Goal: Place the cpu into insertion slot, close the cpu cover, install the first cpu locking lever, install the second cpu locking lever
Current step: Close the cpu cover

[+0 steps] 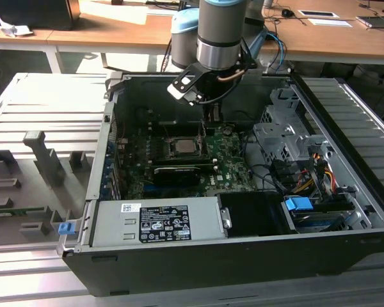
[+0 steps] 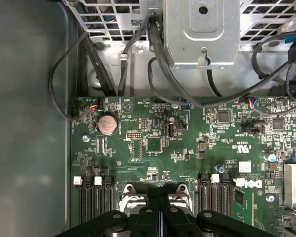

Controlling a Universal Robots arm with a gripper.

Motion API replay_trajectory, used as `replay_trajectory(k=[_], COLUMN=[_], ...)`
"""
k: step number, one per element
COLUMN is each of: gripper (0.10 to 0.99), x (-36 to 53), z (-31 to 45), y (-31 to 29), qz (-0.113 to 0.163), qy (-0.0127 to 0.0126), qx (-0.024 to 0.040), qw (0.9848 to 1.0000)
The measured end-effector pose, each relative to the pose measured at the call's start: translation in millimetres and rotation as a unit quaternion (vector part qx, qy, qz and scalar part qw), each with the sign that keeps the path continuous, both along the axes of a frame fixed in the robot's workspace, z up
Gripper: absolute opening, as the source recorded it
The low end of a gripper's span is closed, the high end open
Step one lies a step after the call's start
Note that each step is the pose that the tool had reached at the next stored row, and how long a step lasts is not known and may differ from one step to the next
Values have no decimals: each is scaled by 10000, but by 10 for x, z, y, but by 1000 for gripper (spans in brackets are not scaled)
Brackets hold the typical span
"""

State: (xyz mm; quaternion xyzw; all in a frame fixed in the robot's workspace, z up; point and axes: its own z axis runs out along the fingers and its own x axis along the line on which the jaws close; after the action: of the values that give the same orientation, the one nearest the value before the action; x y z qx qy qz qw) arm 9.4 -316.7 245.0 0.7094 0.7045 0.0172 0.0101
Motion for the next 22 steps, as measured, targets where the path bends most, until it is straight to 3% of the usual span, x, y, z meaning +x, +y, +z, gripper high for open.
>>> replay_trajectory(k=[10,12,15,22], gripper=[106,106,106,106], x=[-137,-240,-359,-503], z=[-21,-111,-114,-115], y=[0,0,1,1], qz=[0,56,69,72], qy=[0,0,0,0], qx=[0,0,0,0], qw=[10000,10000,10000,10000])
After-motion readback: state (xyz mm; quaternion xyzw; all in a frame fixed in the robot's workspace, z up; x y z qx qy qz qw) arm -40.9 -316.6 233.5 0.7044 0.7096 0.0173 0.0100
